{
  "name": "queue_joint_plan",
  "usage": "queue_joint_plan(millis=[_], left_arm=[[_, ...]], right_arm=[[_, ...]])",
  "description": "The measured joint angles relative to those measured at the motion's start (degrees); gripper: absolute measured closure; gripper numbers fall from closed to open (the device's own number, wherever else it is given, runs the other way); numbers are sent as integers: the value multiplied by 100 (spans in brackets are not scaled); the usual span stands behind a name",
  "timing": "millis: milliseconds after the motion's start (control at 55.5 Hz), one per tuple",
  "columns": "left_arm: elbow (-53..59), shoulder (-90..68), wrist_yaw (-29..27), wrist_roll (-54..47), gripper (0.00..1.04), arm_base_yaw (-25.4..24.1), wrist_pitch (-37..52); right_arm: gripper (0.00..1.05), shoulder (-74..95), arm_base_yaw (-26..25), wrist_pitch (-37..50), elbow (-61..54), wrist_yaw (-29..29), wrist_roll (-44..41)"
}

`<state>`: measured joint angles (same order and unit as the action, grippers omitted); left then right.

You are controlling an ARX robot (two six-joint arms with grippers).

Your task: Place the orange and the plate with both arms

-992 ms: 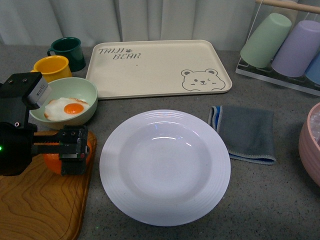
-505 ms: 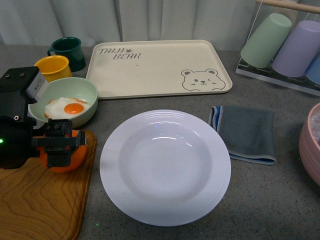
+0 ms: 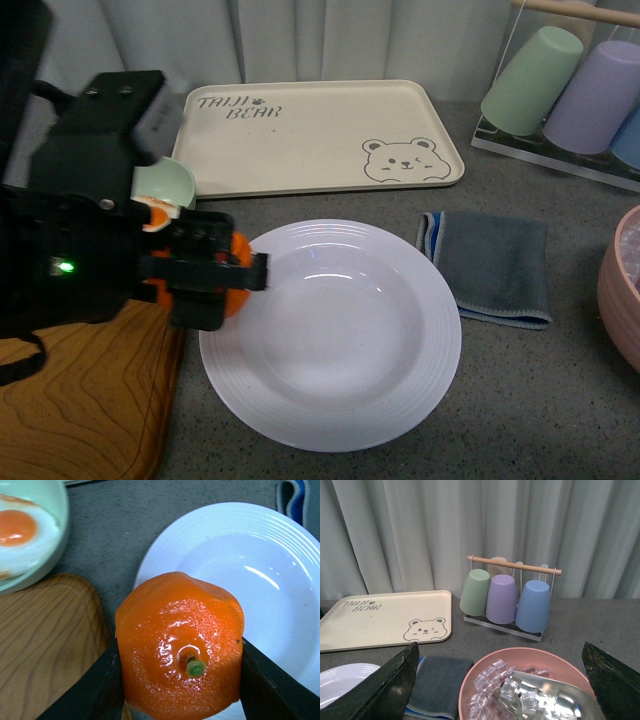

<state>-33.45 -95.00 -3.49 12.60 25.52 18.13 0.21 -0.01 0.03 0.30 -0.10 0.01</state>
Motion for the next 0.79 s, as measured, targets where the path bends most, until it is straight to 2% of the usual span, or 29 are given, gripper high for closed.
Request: queue_joint_plan(millis=[343, 649, 667, 703, 793], left_arm=[[-1078, -1386, -162, 61, 53, 793, 133], [-1471, -1978, -192, 83, 53, 1023, 28], [-1471, -1985, -192, 96, 52, 1029, 31], [-1473, -2017, -219, 109, 42, 1045, 55], [-1478, -2017, -409, 192, 26, 1086, 24]], right_arm=[[9, 0, 0, 0, 0, -2, 0], [9, 0, 0, 0, 0, 0, 0], [9, 0, 0, 0, 0, 0, 0], [9, 0, 0, 0, 0, 0, 0], [9, 0, 0, 0, 0, 0, 0]])
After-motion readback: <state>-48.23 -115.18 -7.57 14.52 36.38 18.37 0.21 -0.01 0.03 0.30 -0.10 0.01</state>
